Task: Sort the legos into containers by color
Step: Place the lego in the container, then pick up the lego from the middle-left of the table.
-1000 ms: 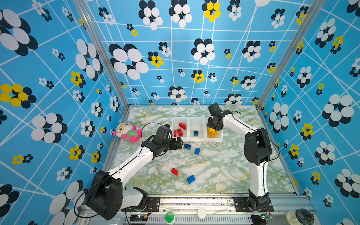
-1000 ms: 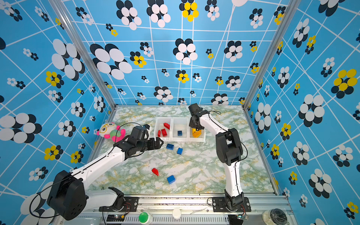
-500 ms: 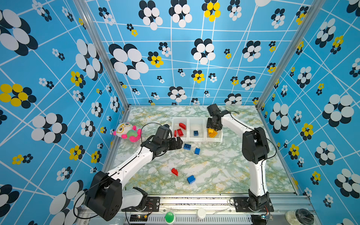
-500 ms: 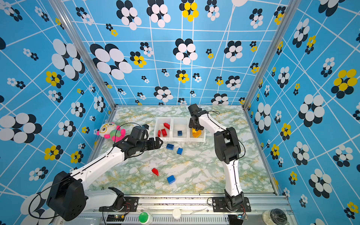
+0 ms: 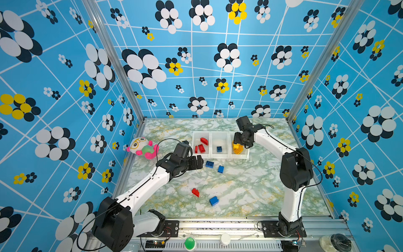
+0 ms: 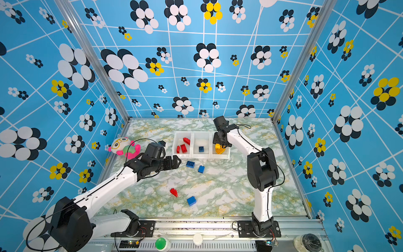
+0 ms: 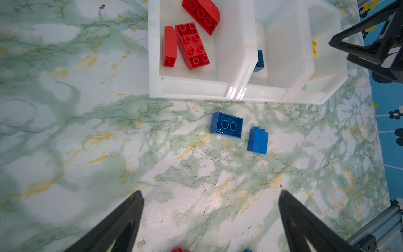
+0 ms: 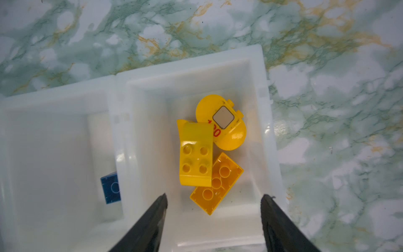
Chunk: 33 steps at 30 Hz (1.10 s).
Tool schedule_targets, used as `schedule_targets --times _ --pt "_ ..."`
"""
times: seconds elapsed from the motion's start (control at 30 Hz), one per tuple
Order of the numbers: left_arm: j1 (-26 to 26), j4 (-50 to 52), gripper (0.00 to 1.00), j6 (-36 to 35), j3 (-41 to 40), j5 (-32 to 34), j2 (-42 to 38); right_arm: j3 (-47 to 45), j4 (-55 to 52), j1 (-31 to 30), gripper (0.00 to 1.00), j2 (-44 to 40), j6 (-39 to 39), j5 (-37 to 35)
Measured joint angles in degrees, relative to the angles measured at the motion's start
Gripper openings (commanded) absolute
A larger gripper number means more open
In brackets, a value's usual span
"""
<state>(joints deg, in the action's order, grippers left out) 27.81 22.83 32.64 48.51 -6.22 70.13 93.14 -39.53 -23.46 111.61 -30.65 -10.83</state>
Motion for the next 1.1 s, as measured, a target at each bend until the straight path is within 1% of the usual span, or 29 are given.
schedule_targets --times 0.2,0.43,0.6,0.87,1.1 --pt "2.12 6.27 0.98 3.06 0.00 2.69 -2.75 -5.90 -0.15 -2.14 0.74 -5.53 0.04 0.61" --pt "9.86 16.02 0.98 12.68 0.00 7.91 -3.37 -12.66 -0.31 -5.05 0.75 -10.36 0.00 1.18" --pt "14.75 20.48 0.95 21.05 0.00 10.34 -3.89 -18.53 -0.02 -6.40 0.79 -15.45 -0.31 2.73" --pt "19.50 23.52 0.90 33.35 0.00 11.85 -3.93 -28.41 1.01 -7.39 0.86 -24.24 -1.84 6.64" --pt "21.09 22.21 0.83 41.68 -1.05 11.61 -3.32 -32.57 0.81 -7.54 0.88 -29.92 -2.97 7.39"
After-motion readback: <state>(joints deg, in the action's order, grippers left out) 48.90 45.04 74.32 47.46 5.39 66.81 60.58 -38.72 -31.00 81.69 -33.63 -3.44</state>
